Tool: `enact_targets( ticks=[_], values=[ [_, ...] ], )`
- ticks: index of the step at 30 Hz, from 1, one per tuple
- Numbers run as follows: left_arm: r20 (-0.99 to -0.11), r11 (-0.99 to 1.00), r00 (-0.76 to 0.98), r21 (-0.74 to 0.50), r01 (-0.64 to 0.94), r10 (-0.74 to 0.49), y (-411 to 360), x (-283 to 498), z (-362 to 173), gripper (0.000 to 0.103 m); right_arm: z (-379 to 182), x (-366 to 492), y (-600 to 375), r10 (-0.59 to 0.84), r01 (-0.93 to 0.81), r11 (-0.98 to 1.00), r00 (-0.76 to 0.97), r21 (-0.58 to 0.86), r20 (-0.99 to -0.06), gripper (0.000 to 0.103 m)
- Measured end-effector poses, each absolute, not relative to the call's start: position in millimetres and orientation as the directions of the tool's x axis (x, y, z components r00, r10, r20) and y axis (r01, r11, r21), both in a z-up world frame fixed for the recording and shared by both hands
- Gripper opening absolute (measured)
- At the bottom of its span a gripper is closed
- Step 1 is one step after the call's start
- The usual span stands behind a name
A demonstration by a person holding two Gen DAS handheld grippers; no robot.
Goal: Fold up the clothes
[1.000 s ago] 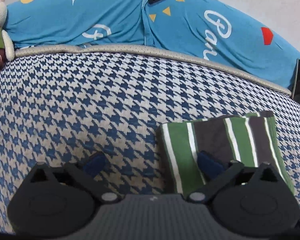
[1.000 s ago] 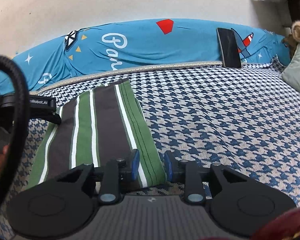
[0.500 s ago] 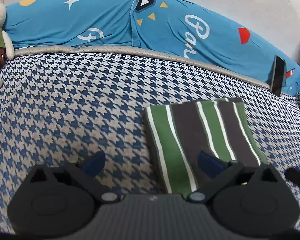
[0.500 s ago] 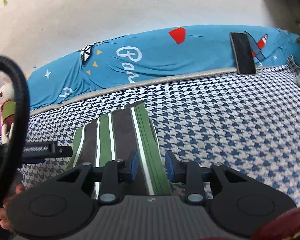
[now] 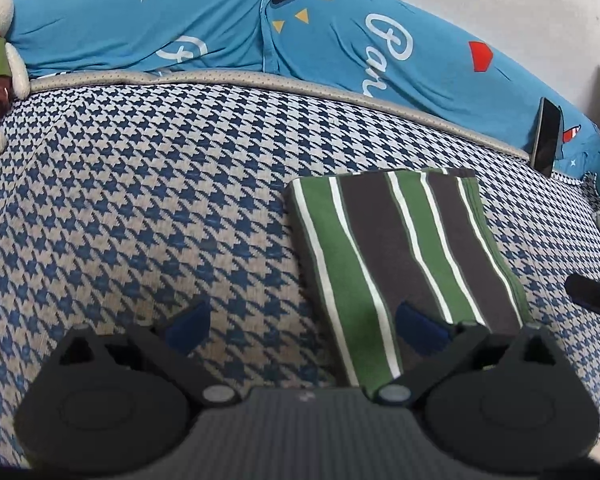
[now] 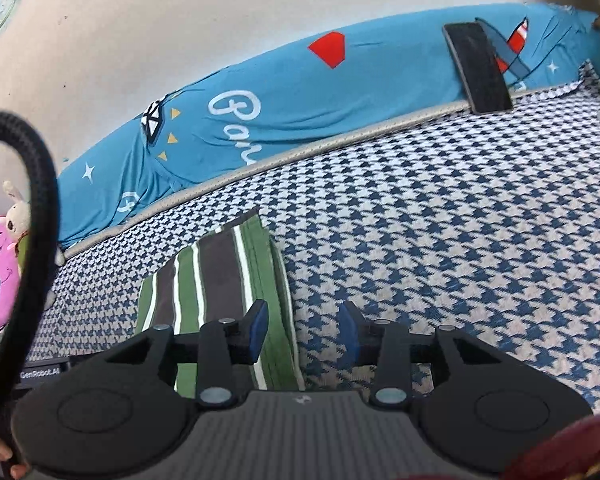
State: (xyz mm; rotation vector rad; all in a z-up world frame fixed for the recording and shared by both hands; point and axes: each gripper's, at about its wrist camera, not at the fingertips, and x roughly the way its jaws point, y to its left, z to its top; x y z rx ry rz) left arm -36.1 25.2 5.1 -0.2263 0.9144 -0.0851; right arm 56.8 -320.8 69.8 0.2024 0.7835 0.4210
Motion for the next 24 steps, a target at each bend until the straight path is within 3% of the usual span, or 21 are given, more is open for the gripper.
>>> enact_targets(
  ticks=[11,24],
  values=[
    [-0.804,0.977,0.575,-0.211,-0.036,-0.153,14.5,-33.6,-4.3,0.103,61.5,53.0,-303.3,0.472,-0.349,0.881,0.589,0.32,-0.657,0.046],
    [-0.807,0.993,0.586,-0.112,-0.032,-0.073,0.0,-40.4,-6.1,0.103,57.2,56.5,-299.3,0.451,-0.335,0.891,0.579,0.306,-0.679,0.047]
  ],
)
